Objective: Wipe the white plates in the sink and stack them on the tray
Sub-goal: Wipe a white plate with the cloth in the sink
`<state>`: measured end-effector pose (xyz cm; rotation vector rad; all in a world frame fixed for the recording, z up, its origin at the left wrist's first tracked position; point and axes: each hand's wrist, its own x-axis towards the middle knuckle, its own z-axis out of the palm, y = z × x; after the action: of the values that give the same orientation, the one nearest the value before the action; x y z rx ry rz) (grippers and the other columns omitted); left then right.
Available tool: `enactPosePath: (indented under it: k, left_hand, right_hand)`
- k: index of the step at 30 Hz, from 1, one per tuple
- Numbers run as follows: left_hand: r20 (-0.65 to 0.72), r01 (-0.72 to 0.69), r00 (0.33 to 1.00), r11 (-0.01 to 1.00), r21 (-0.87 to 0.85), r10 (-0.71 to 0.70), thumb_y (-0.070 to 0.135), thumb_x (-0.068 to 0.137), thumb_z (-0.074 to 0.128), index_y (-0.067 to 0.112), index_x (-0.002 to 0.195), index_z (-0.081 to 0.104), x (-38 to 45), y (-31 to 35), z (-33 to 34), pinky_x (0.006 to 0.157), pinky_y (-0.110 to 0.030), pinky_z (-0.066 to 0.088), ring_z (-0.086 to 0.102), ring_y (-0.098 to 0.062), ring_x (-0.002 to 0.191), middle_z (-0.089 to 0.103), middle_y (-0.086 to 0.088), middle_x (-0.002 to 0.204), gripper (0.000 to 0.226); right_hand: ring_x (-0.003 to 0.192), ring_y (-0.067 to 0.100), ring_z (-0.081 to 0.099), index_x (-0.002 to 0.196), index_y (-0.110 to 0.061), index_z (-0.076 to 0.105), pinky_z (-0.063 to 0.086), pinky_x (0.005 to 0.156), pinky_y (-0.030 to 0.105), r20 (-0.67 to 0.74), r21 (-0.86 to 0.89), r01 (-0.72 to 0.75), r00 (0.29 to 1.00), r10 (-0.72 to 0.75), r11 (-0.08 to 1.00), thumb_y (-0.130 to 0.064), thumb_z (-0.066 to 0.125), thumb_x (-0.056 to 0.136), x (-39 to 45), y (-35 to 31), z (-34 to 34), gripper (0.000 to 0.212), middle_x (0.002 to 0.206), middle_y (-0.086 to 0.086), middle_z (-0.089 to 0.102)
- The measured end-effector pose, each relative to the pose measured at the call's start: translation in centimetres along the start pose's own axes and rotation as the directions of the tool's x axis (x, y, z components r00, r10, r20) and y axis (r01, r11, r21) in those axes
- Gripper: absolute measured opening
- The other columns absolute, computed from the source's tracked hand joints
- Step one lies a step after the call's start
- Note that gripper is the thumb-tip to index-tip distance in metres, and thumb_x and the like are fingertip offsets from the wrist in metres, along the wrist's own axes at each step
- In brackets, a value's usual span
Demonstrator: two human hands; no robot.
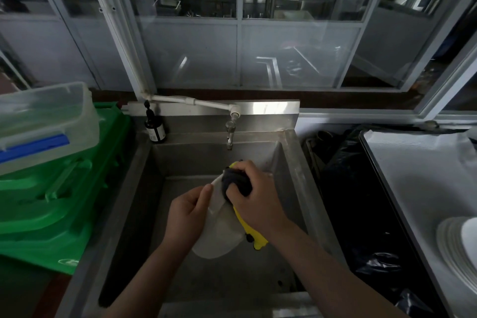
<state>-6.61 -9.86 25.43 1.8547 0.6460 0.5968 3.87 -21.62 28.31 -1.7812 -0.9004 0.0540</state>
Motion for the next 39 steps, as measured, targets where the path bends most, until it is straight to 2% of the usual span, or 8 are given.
enactPosePath:
  k: [2,6,12,18,25,29,33,39]
  left_hand:
    - [0.055,0.001,0.998,1.0,0.025,-0.002,0.051,0.094,0.051,0.017,0.081,0.075,0.1,-0.2,0.2,0.059,-0.038,0.046,0.06,-0.014,0.061,0.068,-0.007,0.068,0.044]
    - [0.065,0.066,0.996,0.998,-0.016,-0.065,0.027,0.103,0.052,0.02,0.083,0.077,0.0,-0.4,0.6,0.063,-0.033,0.047,0.062,-0.006,0.066,0.073,0.0,0.071,0.032]
    - [-0.008,0.178,0.984,0.978,-0.107,-0.18,0.028,0.104,0.049,0.02,0.071,0.072,-0.7,0.6,0.4,0.056,-0.026,0.045,0.06,-0.004,0.056,0.066,0.004,0.059,0.041]
    - [-0.051,0.27,0.956,0.932,-0.24,-0.29,0.04,0.104,0.045,0.013,0.087,0.075,-0.9,1.6,0.1,0.074,-0.054,0.058,0.069,-0.042,0.082,0.072,-0.019,0.081,0.044]
    - [-0.115,0.334,0.907,0.859,-0.388,-0.405,0.047,0.104,0.044,0.007,0.092,0.071,-0.5,2.6,-0.6,0.077,-0.053,0.057,0.068,-0.045,0.087,0.07,-0.024,0.091,0.049]
    - [-0.14,0.333,0.891,0.829,-0.449,-0.433,0.05,0.102,0.046,0.002,0.094,0.067,-0.8,2.4,-0.7,0.075,-0.046,0.052,0.064,-0.033,0.08,0.064,-0.032,0.096,0.053]
    - [-0.159,0.333,0.875,0.808,-0.487,-0.457,0.053,0.101,0.046,-0.003,0.098,0.063,-1.0,2.2,-0.9,0.076,-0.045,0.05,0.061,-0.032,0.08,0.059,-0.038,0.102,0.058]
    - [-0.156,0.393,0.814,0.728,-0.561,-0.56,0.048,0.104,0.043,0.02,0.096,0.068,-1.1,1.9,-0.7,0.088,-0.049,0.056,0.068,-0.034,0.098,0.071,-0.013,0.102,0.038]
  right_hand:
    - [0.08,0.007,0.061,0.095,-0.025,0.06,0.051,0.07,0.031,0.05,-0.045,0.044,0.998,-0.042,0.998,-0.025,0.061,0.077,0.3,-0.5,0.1,0.018,0.085,-0.01,0.064]
    - [0.08,0.007,0.062,0.093,-0.026,0.057,0.051,0.071,0.034,0.044,-0.07,-0.01,0.999,0.014,0.997,-0.028,0.059,0.077,0.7,-0.5,0.1,0.016,0.084,-0.009,0.064]
    - [0.081,0.006,0.061,0.092,-0.032,0.055,0.052,0.072,0.035,0.066,-0.026,-0.097,0.993,0.099,0.995,-0.026,0.059,0.08,0.0,1.3,-0.7,0.014,0.083,-0.012,0.062]
    - [0.079,0.004,0.057,0.09,-0.035,0.052,0.047,0.066,0.024,0.063,-0.078,-0.132,0.989,0.137,0.988,-0.021,0.062,0.084,-1.4,2.5,-1.4,0.018,0.082,-0.015,0.058]
    - [0.077,0.005,0.058,0.094,-0.032,0.055,0.048,0.062,0.022,0.064,-0.066,-0.178,0.981,0.182,0.982,-0.018,0.063,0.084,-2.9,3.3,-1.7,0.019,0.082,-0.012,0.06]
    - [0.076,0.006,0.059,0.096,-0.03,0.055,0.05,0.062,0.026,0.063,-0.059,-0.199,0.977,0.202,0.978,-0.018,0.063,0.084,-3.5,3.5,-1.5,0.018,0.081,-0.011,0.061]
    - [0.078,0.005,0.058,0.097,-0.029,0.057,0.045,0.062,0.017,0.065,-0.044,-0.189,0.979,0.192,0.981,-0.018,0.063,0.084,-4.1,3.7,-1.4,0.018,0.083,-0.012,0.061]
    - [0.079,0.005,0.058,0.095,-0.03,0.057,0.046,0.063,0.016,0.063,-0.003,-0.208,0.976,0.208,0.978,-0.015,0.063,0.084,-4.6,3.3,-1.3,0.019,0.084,-0.012,0.061]
